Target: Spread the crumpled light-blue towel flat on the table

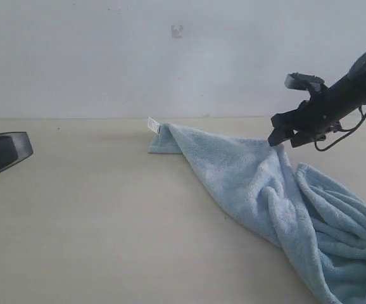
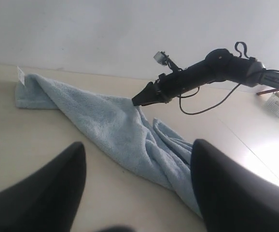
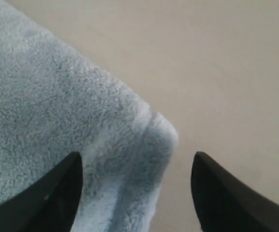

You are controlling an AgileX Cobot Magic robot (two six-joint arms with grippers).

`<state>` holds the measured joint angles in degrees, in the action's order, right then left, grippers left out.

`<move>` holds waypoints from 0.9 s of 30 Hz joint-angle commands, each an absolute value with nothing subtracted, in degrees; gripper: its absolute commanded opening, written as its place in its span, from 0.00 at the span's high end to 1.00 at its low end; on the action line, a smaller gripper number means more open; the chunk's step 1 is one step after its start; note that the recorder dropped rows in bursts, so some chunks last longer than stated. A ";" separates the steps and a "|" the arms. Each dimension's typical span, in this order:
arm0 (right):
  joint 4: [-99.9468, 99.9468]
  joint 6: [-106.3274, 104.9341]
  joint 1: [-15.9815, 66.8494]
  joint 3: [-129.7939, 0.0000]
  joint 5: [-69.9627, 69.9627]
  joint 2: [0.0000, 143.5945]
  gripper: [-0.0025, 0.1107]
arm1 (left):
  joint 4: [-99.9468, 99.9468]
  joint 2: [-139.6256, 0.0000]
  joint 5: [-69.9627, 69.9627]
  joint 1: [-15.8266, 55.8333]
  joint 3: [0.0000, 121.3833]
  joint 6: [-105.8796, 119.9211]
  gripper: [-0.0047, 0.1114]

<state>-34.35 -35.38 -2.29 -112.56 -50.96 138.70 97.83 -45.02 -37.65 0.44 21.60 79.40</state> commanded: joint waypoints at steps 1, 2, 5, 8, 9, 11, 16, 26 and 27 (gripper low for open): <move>-34.44 -36.28 -0.61 -113.40 -50.77 140.14 0.43 | 99.57 -46.08 -38.40 0.69 22.08 81.09 0.44; -34.34 -36.28 -0.37 -113.40 -50.73 140.59 0.43 | 99.57 -46.08 -38.40 0.69 22.08 81.09 0.44; -33.67 -35.90 0.52 -113.40 -50.46 141.28 0.56 | 99.57 -46.08 -38.88 0.69 22.08 81.35 0.44; -33.53 -36.44 1.31 -113.40 -50.46 141.15 0.81 | 99.57 -46.08 -38.99 0.69 22.08 81.47 0.44; -33.93 -37.28 1.60 -113.40 -50.77 140.79 0.88 | 99.57 -46.08 -38.99 0.69 22.08 81.47 0.45; -34.31 -39.05 2.37 -113.40 -51.40 139.58 0.98 | 99.57 -46.08 -38.87 0.69 22.08 82.23 0.45; -35.46 -44.70 5.35 -113.40 -57.14 135.15 0.91 | 99.95 -46.08 -38.87 0.69 22.08 84.98 0.45; -35.46 -48.67 17.04 -113.27 -69.96 125.03 0.92 | 99.95 -46.19 -36.05 0.57 24.44 90.97 0.43; -35.46 -48.94 18.26 -113.27 -69.96 124.43 0.92 | 99.95 -46.34 -35.94 0.57 24.87 90.97 0.42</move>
